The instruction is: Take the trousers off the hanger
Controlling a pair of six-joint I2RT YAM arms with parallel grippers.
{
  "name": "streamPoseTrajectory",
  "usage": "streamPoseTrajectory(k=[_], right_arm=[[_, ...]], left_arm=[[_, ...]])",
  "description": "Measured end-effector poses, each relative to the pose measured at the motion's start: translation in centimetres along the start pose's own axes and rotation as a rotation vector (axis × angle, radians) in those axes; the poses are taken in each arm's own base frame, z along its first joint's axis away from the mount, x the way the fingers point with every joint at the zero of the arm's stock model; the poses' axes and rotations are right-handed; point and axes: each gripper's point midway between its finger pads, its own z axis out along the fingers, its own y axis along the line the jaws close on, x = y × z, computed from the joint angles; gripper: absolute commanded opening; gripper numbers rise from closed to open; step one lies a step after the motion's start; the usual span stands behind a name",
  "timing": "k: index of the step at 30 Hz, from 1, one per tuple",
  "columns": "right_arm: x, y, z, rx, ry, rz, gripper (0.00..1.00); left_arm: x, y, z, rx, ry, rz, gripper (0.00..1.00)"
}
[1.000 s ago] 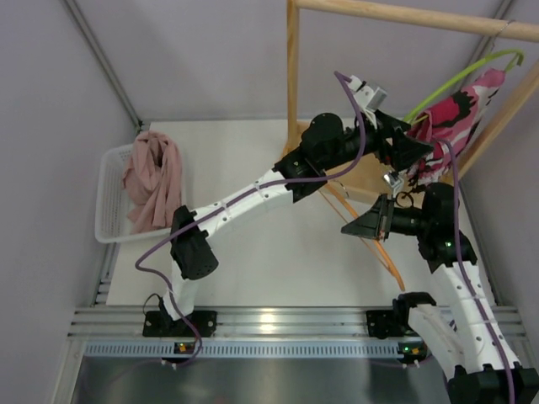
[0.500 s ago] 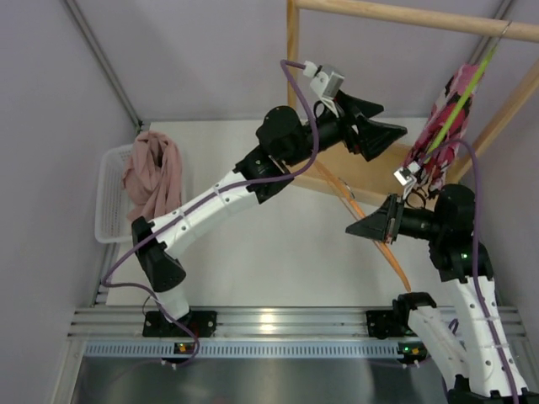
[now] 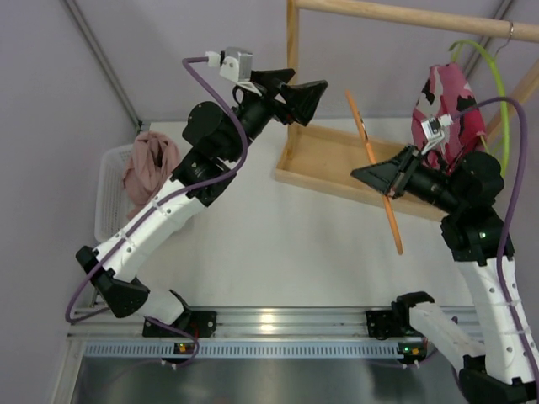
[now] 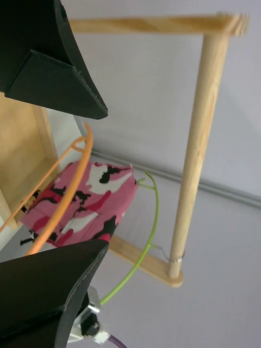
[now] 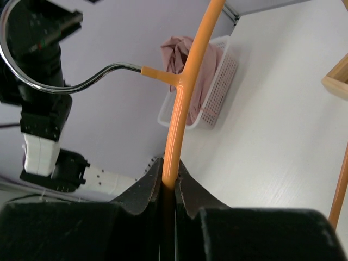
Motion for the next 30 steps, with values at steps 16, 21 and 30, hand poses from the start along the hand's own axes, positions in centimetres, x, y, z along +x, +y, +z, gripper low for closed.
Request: streamPoseTrajectory(k=[16,21,30], right_arm=[[-9.9,-3.6,11.4,0.205,-0.281,0.258,0.0],[-13.9,-1.7,12.5,0.182,-0.408,0.253,0.0],[-18.6,-0.7,16.7,0.179,-0.505,0.228,0.0]], left_arm=[[-3.3,11.9,-7.0,-0.369,-0.008,0.15,0.99],[-5.4,12.2,-8.0,-0.386,-0.046,0.183,0.99],[-5.4,13.0,-8.3,-0.403,-0.04,0.193,0.99]])
